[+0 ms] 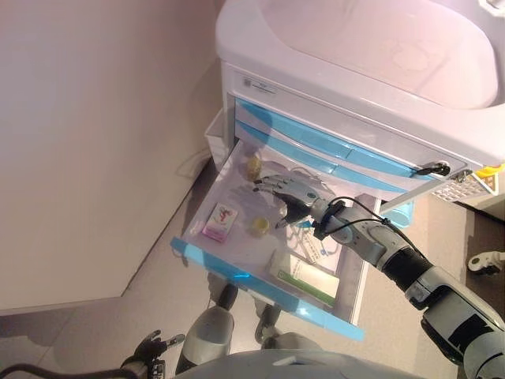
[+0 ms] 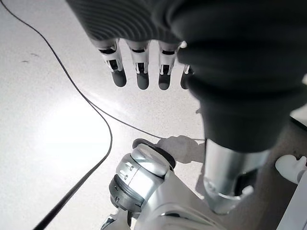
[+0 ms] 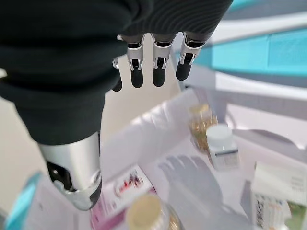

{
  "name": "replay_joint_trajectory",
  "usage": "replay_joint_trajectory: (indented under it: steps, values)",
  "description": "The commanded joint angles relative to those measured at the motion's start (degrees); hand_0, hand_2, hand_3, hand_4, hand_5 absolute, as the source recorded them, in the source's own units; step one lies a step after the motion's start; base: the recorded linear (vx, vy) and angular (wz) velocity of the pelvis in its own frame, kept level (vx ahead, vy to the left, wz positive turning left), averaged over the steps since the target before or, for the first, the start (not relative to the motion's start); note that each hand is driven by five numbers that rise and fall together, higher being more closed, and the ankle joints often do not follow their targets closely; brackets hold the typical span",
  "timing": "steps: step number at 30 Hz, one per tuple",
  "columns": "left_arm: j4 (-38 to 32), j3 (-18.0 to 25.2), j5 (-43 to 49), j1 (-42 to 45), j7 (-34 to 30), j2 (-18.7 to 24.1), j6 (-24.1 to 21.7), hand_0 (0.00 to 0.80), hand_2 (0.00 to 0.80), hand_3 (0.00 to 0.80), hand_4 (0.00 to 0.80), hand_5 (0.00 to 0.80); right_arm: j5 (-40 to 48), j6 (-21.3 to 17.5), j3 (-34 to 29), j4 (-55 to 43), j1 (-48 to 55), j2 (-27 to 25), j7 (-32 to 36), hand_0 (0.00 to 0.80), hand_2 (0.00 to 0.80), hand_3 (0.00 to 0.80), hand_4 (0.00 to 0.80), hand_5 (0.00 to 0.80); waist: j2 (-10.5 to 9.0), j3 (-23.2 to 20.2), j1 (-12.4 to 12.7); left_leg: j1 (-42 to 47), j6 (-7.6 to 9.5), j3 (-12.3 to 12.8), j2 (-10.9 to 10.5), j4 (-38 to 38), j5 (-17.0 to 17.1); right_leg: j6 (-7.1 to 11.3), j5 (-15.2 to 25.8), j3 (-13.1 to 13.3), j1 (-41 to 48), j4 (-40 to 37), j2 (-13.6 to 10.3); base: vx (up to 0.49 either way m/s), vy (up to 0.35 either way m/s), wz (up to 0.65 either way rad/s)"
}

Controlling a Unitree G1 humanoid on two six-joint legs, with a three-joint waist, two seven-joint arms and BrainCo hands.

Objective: Open the drawer and pick up the medicine

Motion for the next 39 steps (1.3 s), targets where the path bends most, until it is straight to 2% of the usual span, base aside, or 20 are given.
replay_joint_trajectory:
  steps: [1, 15, 39]
  values:
    - [1.52, -0.43, 2.12, 0.22, -0.15, 1.04, 0.06, 0.000, 0.000, 0.000, 0.000, 0.000, -1.36, 0.17, 2.70, -1.11, -2.93, 1.02, -1.90, 0.000, 0.000, 0.000, 0.000, 0.000, -0.57, -1.81, 0.99, 0.01, -0.36, -0.43, -1.65, -3.43, -1.73, 1.91, -7.28, -0.61, 1.76, 7.31, 0.34, 0.000, 0.000, 0.00]
    - [0.93, -0.49, 4.37, 0.46, -0.29, 1.19, -0.90, 0.000, 0.000, 0.000, 0.000, 0.000, -4.66, -1.69, 4.50, 0.70, -1.42, 1.23, -2.84, 0.000, 0.000, 0.000, 0.000, 0.000, -0.77, -2.24, 1.25, 0.35, -0.28, -1.05, -1.82, -3.48, -1.60, 2.10, -7.00, -0.38, 2.08, 7.05, 0.50, 0.004, -0.002, 0.00]
    - [1.64, -1.16, 6.60, 0.48, -1.48, 1.05, -2.02, 0.000, 0.000, 0.000, 0.000, 0.000, -8.17, 0.04, 5.54, 7.68, -0.98, 5.75, -4.95, 0.000, 0.000, 0.000, 0.000, 0.000, 0.34, -2.10, 2.75, 0.19, -0.11, -2.88, -2.39, -3.85, -1.13, 1.96, -6.98, -1.84, 2.32, 6.70, 0.33, 0.003, 0.001, 0.01]
